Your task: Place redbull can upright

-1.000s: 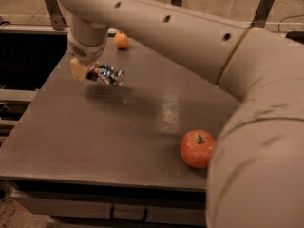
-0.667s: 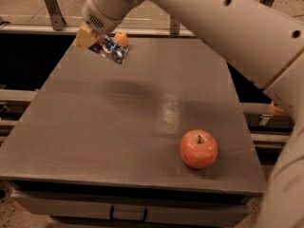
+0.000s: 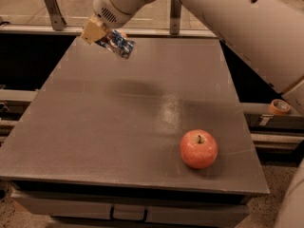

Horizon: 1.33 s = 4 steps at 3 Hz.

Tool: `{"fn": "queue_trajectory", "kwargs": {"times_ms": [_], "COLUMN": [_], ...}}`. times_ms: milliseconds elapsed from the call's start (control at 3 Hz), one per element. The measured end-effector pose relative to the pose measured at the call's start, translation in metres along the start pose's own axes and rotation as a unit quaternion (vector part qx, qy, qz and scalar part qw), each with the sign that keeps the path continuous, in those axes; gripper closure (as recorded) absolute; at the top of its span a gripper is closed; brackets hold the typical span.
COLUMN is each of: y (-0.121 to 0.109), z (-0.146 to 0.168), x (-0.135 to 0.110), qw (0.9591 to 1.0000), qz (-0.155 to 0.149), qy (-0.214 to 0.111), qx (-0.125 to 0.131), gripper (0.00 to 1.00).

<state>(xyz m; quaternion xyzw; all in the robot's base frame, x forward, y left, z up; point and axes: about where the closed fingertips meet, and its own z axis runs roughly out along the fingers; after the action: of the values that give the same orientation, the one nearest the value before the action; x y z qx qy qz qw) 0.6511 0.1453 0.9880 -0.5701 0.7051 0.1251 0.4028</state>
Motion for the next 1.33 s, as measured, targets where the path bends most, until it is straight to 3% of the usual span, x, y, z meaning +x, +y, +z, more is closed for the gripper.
{"fn": "queue_trajectory", "kwargs": {"times_ms": [333, 667, 1000, 1333], "y": [-0.014, -0.051, -0.073, -0.076], "z": [-0.011, -0.047, -0.078, -0.096], "x": [0.008, 0.034, 0.065, 0.095], "qw": [0.9997, 0.998, 0.9944, 0.9835], "qz": [0.004, 0.004, 0.002, 0.024], "qy": [-0.024, -0.063, -0.104, -0.177], "qx": [-0.005, 0.003, 0.016, 0.03], "gripper": [1.0, 1.0, 1.0, 1.0]}}
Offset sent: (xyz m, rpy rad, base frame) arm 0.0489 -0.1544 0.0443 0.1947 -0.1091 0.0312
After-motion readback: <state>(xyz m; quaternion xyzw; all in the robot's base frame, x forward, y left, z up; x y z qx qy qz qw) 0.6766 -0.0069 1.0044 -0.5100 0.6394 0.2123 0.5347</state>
